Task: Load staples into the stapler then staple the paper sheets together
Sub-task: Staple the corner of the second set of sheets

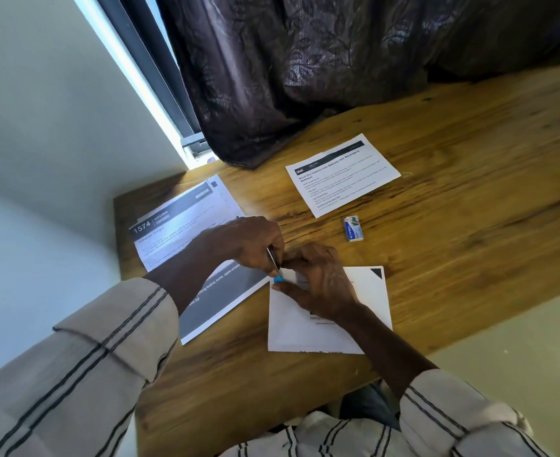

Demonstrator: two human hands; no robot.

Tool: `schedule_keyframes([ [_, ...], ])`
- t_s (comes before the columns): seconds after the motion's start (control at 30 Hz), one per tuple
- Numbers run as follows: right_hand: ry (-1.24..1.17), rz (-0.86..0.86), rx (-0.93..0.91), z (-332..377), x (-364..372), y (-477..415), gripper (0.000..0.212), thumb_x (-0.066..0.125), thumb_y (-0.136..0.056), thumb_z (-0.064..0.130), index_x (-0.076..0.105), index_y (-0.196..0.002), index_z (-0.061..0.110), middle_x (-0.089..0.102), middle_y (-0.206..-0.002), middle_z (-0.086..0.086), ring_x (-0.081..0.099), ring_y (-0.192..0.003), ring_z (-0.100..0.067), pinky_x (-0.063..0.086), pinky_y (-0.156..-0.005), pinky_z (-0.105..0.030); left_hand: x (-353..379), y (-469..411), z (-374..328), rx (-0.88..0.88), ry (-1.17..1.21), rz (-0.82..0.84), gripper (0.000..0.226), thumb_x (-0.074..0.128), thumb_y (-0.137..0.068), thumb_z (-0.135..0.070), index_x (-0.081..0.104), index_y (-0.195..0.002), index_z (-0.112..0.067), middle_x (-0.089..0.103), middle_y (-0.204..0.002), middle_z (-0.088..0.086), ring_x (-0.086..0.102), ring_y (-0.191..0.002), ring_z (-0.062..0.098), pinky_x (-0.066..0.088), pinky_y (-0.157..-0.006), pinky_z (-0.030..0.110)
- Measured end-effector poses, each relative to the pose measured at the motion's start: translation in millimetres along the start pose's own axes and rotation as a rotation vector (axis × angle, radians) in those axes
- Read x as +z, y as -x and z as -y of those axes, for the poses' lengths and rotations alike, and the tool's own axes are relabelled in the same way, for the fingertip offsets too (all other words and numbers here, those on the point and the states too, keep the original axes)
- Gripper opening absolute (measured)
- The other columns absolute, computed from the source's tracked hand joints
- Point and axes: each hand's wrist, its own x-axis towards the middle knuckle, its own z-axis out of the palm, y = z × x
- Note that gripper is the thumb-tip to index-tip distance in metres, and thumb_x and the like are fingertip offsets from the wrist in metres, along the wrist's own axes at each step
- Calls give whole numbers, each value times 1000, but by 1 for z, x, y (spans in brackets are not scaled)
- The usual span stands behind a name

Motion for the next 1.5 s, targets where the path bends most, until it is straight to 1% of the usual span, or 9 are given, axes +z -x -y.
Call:
schedule_keyframes([
  [0.33, -55, -74, 34, 1, 2, -5, 45, 69, -82, 57, 77, -104, 18, 77, -106, -2, 70, -99, -24, 55, -92, -44, -1, -9, 1, 43, -13, 4, 22, 82, -83, -43, 78, -103, -32, 62, -86, -21, 58, -88, 6, 39, -63, 22],
  [0.5, 58, -55, -15, -2, 9, 3, 58, 60, -89, 64, 73, -116, 14, 73, -121, -8, 67, -113, -29, 51, -102, -48, 2, 6, 9, 22, 62, -18, 33, 83, -81, -47, 77, -110, -33, 70, -99, -14, 62, -95, 11, 53, -78, 30],
  [0.6, 50, 27, 36, 3, 1, 1, 59, 53, -91, 65, 67, -123, 18, 70, -125, -7, 65, -117, -29, 45, -107, -46, 14, 23, 19, -4, 178, -128, 34, 83, -83, -42, 75, -114, -30, 72, -110, -10, 62, -98, 12, 56, -86, 34],
  [0.7, 52, 65, 50, 4, -1, 0, 54, 50, -91, 59, 63, -126, 21, 69, -127, -7, 64, -117, -30, 40, -109, -43, 35, 47, 31, -69, 329, -308, 34, 85, -82, -40, 76, -114, -30, 71, -108, -11, 62, -95, 11, 54, -79, 28],
  [0.9, 144, 62, 32, -1, 7, 1, 39, 46, -99, 44, 66, -122, 20, 69, -129, -9, 65, -119, -33, 41, -111, -48, 94, 75, 30, -325, 260, -724, 35, 80, -80, -44, 78, -111, -28, 76, -100, -3, 67, -85, 20, 51, -70, 33],
  [1.23, 125, 2, 36, 14, -4, -5, 21, 65, -93, 26, 67, -110, 15, 74, -109, -9, 70, -99, -29, 52, -97, -47, 134, 68, 26, -465, 345, -844, 52, 76, -81, -54, 68, -125, -27, 70, -121, 0, 63, -109, 27, 45, -89, 47],
  [1.33, 94, -2, -11, 18, -17, -11, 17, 64, -95, 24, 67, -109, 15, 74, -105, -8, 69, -95, -26, 54, -94, -45, 118, 72, 8, -373, 570, -935, 57, 63, -83, -66, 68, -123, -26, 72, -116, -4, 67, -99, 17, 54, -83, 43],
  [1.43, 26, 58, 27, 21, -38, -27, 14, 55, -100, 27, 64, -100, 16, 71, -94, -5, 65, -89, -23, 55, -87, -44, 94, 69, -14, -182, 841, -792, 62, 56, -81, -74, 72, -118, -26, 72, -104, -13, 69, -86, 8, 58, -73, 27],
  [1.5, -38, 111, 68, 23, -55, -43, 23, 48, -103, 32, 61, -92, 16, 68, -86, -2, 62, -81, -19, 54, -79, -43, 83, 61, -23, -117, 882, -709, 43, 65, -86, -65, 70, -115, -33, 71, -101, -19, 69, -85, 6, 56, -72, 23],
])
